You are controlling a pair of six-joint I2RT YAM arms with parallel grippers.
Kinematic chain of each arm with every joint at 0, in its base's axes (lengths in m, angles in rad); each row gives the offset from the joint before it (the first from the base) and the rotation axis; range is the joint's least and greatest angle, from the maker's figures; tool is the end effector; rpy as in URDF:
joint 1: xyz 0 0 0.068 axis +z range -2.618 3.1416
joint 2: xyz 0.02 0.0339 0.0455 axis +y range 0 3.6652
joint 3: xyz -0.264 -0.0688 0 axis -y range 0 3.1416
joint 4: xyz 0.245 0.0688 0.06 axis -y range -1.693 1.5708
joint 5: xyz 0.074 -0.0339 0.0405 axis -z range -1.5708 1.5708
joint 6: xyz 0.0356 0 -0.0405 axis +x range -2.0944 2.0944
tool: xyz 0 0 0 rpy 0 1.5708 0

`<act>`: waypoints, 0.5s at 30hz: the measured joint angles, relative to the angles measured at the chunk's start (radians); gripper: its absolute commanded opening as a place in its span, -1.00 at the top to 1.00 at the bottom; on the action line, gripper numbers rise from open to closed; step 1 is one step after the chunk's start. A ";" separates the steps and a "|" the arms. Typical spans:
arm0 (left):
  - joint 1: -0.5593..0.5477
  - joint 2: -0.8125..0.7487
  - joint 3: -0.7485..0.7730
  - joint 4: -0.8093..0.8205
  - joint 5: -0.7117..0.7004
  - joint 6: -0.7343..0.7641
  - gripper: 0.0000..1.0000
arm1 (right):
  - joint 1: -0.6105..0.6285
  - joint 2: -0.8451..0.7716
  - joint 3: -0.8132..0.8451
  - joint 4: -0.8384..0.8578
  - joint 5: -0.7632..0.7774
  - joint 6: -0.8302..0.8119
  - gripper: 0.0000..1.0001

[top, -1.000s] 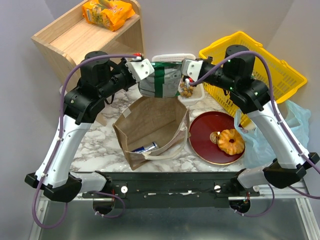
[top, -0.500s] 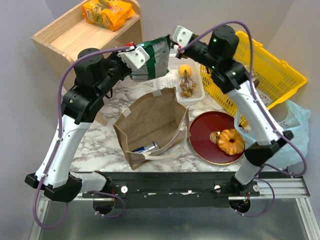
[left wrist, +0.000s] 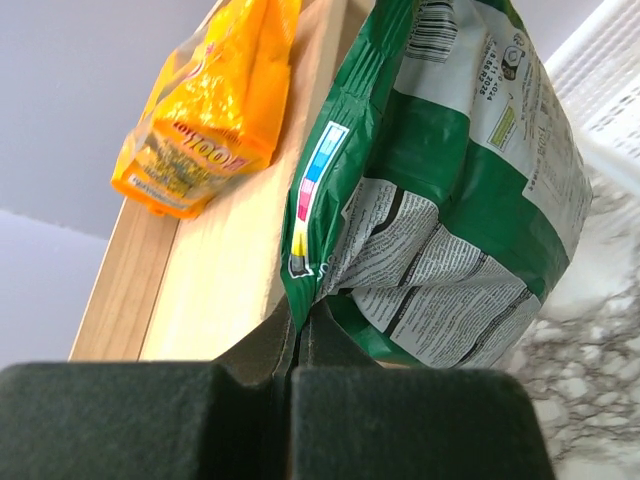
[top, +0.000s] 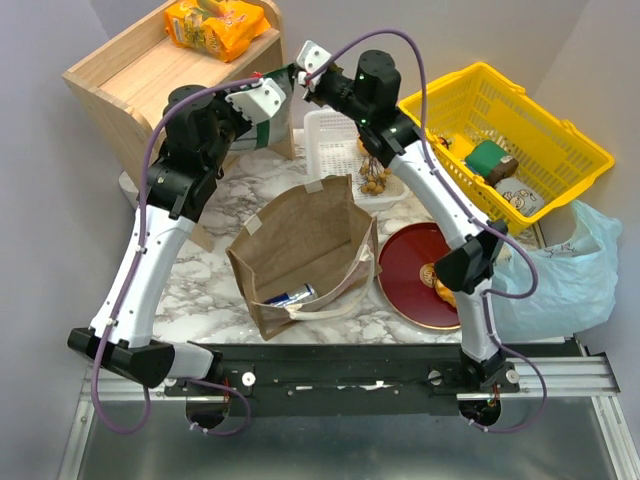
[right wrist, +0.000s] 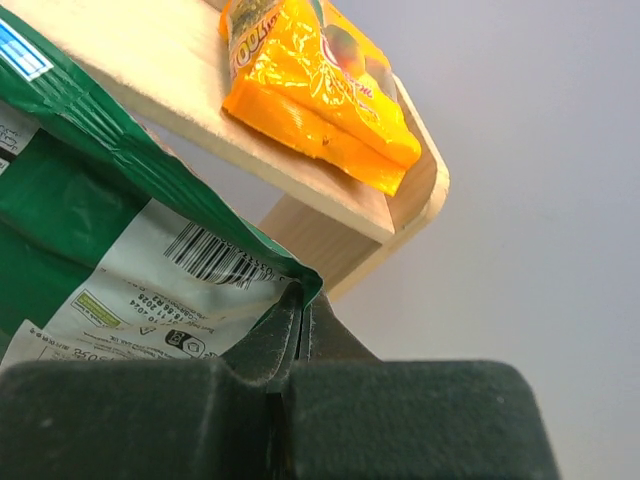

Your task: Untie the knot of the grocery bags and take out the mixed food

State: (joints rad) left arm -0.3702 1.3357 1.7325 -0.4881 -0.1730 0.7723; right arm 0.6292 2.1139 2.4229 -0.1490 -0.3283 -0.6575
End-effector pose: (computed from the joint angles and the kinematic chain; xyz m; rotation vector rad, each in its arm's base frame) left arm 0.2538 -0.0919 0.5103 0.7941 1.4806 0.4476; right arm 0.3796 0.2905 0.4883 -1.0550 0.9543 0.2081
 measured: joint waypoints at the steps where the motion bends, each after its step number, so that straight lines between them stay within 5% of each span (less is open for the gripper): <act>1: 0.014 0.006 0.000 0.004 -0.002 0.009 1.00 | 0.005 0.021 0.008 0.027 0.004 0.004 0.99; 10: 0.050 0.004 -0.111 0.089 -0.037 0.181 1.00 | 0.033 0.180 0.031 0.258 0.045 0.071 0.99; 15: 0.050 -0.056 -0.329 0.160 -0.035 0.312 1.00 | 0.045 0.264 0.032 0.351 0.055 0.129 0.99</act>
State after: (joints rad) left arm -0.3202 1.2800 1.4033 -0.3279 -0.2077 1.0847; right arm 0.6746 2.3783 2.4546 0.2020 -0.2729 -0.5289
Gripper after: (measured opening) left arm 0.012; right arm 0.011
